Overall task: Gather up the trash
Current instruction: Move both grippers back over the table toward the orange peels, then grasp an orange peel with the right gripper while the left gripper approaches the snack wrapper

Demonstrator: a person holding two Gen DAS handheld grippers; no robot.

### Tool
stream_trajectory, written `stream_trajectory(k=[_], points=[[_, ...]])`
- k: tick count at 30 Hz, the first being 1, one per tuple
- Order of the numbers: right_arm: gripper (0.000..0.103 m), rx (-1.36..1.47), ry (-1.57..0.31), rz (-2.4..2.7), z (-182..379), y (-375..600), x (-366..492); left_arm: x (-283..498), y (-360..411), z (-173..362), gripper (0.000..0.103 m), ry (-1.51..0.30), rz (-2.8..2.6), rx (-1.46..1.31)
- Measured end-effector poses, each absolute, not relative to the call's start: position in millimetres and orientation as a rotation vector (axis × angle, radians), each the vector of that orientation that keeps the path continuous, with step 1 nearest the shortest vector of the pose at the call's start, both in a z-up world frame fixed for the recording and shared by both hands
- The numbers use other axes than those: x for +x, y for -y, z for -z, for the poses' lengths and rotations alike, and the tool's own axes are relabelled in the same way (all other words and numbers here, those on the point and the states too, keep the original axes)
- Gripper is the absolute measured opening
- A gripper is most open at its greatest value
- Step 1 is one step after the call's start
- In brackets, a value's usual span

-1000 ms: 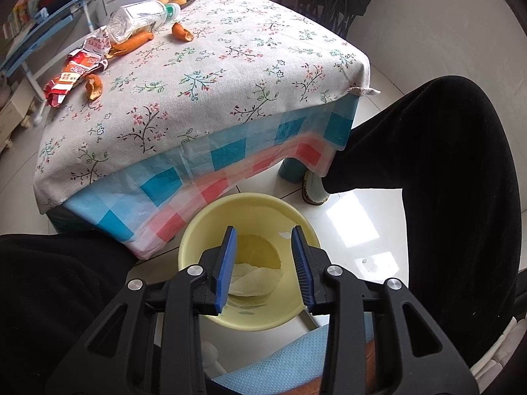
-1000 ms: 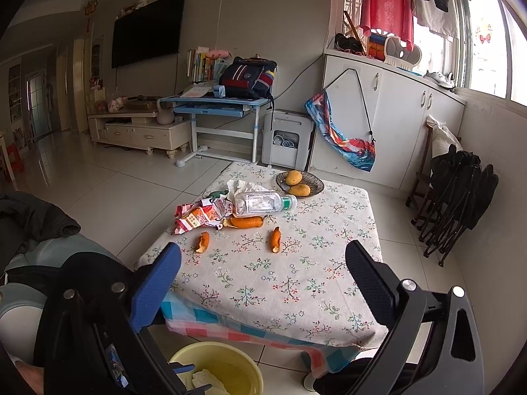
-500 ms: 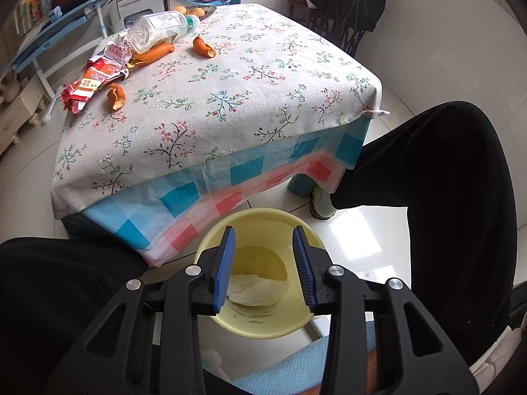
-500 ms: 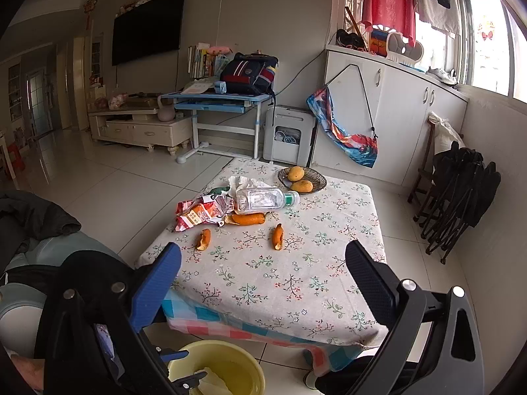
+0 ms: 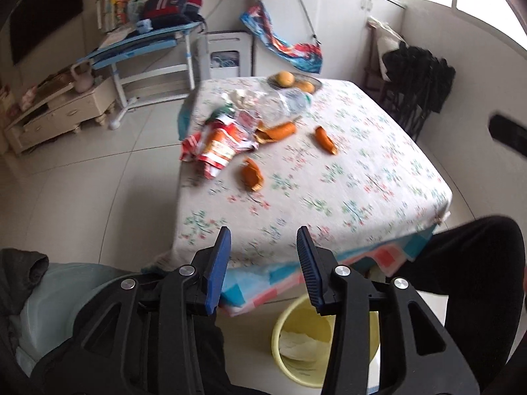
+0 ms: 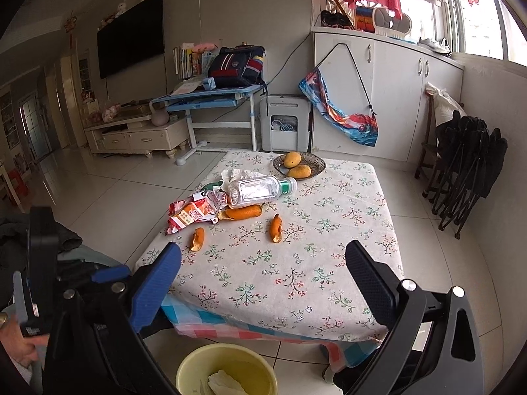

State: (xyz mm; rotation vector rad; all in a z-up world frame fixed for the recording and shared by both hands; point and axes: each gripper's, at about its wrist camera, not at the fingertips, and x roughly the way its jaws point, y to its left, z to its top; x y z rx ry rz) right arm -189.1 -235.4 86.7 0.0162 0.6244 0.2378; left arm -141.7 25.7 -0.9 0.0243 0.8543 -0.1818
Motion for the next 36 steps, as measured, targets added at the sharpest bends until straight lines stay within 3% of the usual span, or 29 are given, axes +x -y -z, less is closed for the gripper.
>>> stream_trajectory(k=[18, 20, 30, 36], points=[[0.093, 0.026, -0.769, -0.445, 0.1, 153.2, -107.0, -17.1, -89.4, 0.2, 0.058, -0.699, 0.023, -0.142], [0.084, 0.021, -0.78, -0.461, 6.0, 142.3, -95.3, -7.5, -93.3, 3.3, 0.059, -0.687, 0.002, -0.146], [0.067, -0.009, -0.87, -0.487, 42.5, 100.4, -46.6, 1.7, -94.1, 11.9, 0.067, -0.658, -0.027, -0.124], [0.047, -0.024, -0.912, -0.489, 55.0, 92.7, -37.8, -2.2, -91.0, 11.7, 0.067, -0.655, -0.022, -0.11]])
